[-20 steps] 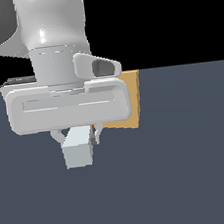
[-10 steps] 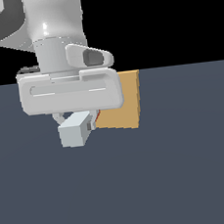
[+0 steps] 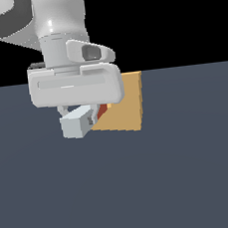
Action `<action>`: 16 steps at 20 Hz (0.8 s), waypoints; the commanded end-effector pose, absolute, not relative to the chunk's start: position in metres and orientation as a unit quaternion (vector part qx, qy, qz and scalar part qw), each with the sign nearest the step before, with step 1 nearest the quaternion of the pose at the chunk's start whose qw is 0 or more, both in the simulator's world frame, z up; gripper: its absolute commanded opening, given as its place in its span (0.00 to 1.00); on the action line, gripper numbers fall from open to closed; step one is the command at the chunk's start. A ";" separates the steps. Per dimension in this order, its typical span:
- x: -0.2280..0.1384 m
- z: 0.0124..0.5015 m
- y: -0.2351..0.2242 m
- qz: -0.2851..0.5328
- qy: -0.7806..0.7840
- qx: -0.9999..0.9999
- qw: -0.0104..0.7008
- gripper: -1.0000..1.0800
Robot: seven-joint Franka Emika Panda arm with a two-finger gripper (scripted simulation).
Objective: Insert the peg into the horizontal hole in a box.
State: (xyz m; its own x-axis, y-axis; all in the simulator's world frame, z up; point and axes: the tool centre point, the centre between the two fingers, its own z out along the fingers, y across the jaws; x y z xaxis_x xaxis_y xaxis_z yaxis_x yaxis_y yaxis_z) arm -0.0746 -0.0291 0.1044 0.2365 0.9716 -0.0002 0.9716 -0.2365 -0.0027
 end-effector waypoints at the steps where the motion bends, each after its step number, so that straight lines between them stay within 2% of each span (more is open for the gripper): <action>1: -0.073 0.107 -0.026 0.000 -0.610 -0.792 0.000 0.00; 16: -0.071 0.110 -0.023 -0.002 -0.604 -0.797 0.000 0.00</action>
State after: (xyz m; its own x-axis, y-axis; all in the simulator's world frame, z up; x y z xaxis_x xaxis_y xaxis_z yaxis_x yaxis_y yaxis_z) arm -0.0722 -0.0230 0.1083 0.2693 0.9631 0.0009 0.9631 -0.2693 -0.0010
